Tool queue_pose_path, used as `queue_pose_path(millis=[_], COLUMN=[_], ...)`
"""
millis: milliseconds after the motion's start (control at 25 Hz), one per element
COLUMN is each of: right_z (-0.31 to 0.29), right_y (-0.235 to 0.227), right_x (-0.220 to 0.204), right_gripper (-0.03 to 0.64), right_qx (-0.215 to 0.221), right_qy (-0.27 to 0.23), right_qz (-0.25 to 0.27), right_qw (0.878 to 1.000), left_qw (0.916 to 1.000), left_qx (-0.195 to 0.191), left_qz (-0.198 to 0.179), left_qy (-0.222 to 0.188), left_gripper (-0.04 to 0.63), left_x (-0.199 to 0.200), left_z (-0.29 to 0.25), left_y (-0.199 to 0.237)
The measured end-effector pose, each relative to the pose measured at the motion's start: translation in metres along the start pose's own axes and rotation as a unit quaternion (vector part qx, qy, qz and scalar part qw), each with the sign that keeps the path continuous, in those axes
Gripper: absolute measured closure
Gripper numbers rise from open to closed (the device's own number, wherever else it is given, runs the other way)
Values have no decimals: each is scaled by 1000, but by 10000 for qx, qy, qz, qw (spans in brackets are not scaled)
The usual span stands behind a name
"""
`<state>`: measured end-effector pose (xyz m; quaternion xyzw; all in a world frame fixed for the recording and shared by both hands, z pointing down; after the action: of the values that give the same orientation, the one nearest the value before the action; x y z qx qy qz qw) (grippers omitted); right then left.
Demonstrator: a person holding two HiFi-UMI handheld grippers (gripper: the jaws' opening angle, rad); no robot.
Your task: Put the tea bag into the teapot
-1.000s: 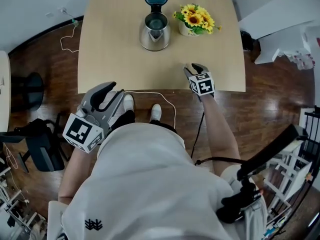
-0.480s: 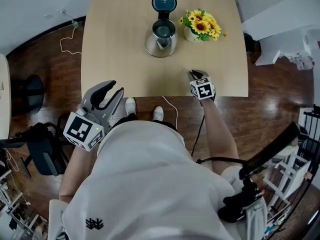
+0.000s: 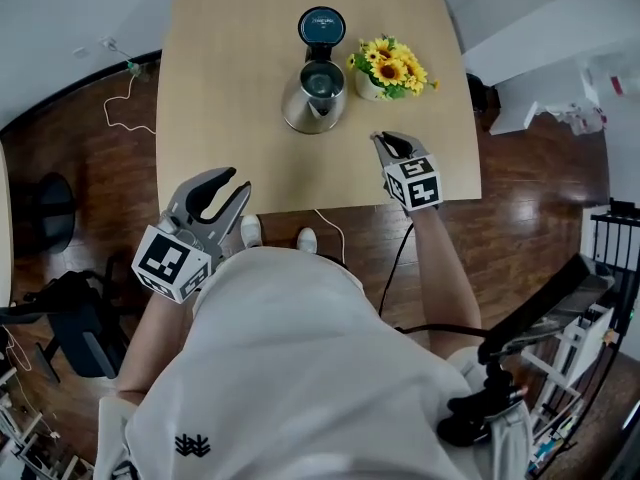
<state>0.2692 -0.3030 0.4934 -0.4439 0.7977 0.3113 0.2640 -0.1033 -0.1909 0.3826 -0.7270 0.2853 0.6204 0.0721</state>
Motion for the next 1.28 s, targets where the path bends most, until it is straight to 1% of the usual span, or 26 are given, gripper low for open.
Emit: queue_pose_path(millis=[120,240,360,480,720,880,1000,1120,1280], right_z=[14,14,3,-13,-41,-54,-64,-69,-69], right_y=[0,3,11,20,40,53,60,64,65], right_x=[48,88,117,134,150,152,149,146,145], right_gripper=[577,577,577,577,577,574,569,544,517], right_qx=[23,119,191,238,289,235,148,88,89], right_qy=[-426,-740,-910,-948,-832,-683,-527,-390,-382], right_qz=[93,149,243,318,652,988,1149,1202,1082], right_qw=[9990,9971,9954,9947,9940,9925,9919,9919,9934], left_qw=[10000,9999,9999,9998,9989,9985,9983,9981,9983], left_qx=[-53,-48,16,152,456,527,563,588,546], left_qz=[-23,-71,-75,-55,48,86,72,96,147], left_qy=[-45,-63,-85,-86,-84,-143,-158,-153,-143], left_gripper=[500,500,500,500,500,500,500,500,500], left_x=[1,0,0,-3,-8,-8,-10,-13,-14], left_z=[4,10,19,31,58,68,76,83,88], left_y=[5,11,17,21,33,37,41,45,49])
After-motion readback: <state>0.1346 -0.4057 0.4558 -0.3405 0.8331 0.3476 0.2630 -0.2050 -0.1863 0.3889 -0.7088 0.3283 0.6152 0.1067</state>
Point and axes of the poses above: the fingertips, and each gripper's own axes: z backward along the fingers, y to its left, x out of its top, the point moved 10 cm from there along z, backward along the fingers, and after that the axes turned 15 degrees about -x, right-handed, at the moved point
